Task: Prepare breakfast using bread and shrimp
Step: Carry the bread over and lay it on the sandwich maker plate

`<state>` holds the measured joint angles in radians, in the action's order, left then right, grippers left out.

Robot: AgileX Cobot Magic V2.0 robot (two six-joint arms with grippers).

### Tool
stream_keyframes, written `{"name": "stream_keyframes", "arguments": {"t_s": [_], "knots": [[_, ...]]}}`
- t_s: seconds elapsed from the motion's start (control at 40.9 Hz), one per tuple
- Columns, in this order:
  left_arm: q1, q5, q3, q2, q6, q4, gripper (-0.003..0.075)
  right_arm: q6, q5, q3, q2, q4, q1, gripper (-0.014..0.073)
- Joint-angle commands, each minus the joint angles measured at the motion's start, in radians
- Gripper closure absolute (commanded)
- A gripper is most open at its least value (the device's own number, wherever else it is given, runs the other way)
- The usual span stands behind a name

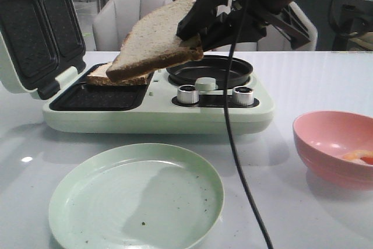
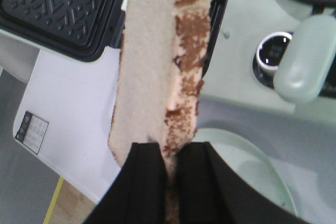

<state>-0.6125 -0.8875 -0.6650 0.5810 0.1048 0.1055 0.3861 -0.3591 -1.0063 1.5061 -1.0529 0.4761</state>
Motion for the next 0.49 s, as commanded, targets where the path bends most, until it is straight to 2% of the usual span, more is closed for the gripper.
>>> {"name": "stream_keyframes", "arguments": {"t_s": [0.0,0.465], "knots": [[-0.004,0.06,-0.028,0.001,0.0,0.001,0.0211,0.022,0.041,-0.1,0.032,-0.038,0.013,0.0584],[-0.004,0.06,-0.028,0.001,0.0,0.001,0.0211,0.044,-0.077,-0.545,0.447,-0.059,0.035,0.0583]]}}
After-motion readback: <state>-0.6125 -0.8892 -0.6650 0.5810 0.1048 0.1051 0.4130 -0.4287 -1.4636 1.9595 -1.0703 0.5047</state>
